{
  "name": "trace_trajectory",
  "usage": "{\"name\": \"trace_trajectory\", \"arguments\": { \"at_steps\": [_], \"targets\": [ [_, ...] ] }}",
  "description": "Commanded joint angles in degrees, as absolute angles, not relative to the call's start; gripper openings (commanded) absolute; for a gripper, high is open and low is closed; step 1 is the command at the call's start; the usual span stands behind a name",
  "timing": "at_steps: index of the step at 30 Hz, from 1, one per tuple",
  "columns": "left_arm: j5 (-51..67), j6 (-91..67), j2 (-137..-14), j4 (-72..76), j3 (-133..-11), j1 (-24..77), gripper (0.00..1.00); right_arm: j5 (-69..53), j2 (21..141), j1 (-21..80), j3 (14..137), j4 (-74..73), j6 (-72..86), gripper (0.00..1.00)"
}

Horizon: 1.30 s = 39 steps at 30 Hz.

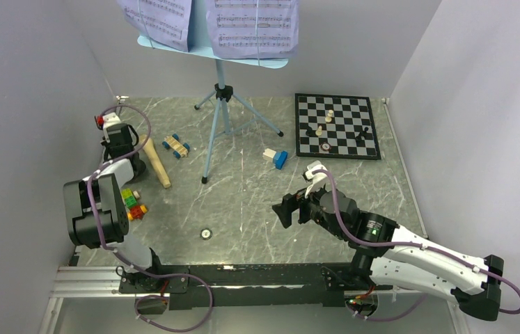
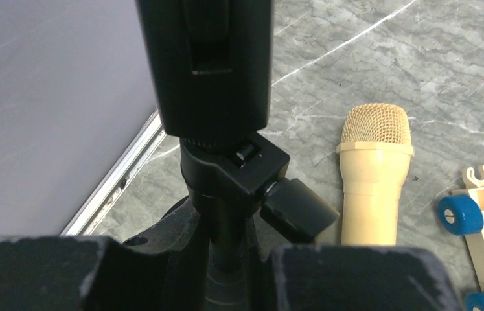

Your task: Pack up the instrument practice props

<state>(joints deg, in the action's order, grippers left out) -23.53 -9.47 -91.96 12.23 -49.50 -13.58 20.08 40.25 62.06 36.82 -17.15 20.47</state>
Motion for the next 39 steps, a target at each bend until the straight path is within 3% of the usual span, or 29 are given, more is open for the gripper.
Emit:
{"name": "trace_trajectory", "arguments": {
  "at_steps": [1,8,23,33,36,39],
  "targets": [
    [-22.9,-8.4,-92.2,14.5,-55.6,-13.7,0.07,21.4,40.2,62.2,40.3,-17.7,19.7,1.0],
    [-20.7,-10.0,-93.4,6.0,-58.1,-13.7,0.4,22.9,39.8,62.2,41.3,-18.4,18.4,1.0],
    [-20.6,-12.2,-87.3,3.0,-54.5,-13.6,0.55,23.8,35.1,62.2,41.5,-22.4,20.2,1.0],
    [-18.0,-16.1,-75.4,-2.8,-52.4,-9.8,0.78,22.4,33.8,62.2,41.0,-21.9,21.7,1.0],
    [-19.6,-17.9,-70.6,-3.8,-50.6,-8.1,0.99,21.6,33.8,62.2,41.1,-21.6,22.2,1.0],
    [-19.0,-19.8,-65.0,-5.5,-49.3,-7.4,0.99,20.7,33.9,62.2,41.1,-21.0,22.6,1.0]
  ]
}}
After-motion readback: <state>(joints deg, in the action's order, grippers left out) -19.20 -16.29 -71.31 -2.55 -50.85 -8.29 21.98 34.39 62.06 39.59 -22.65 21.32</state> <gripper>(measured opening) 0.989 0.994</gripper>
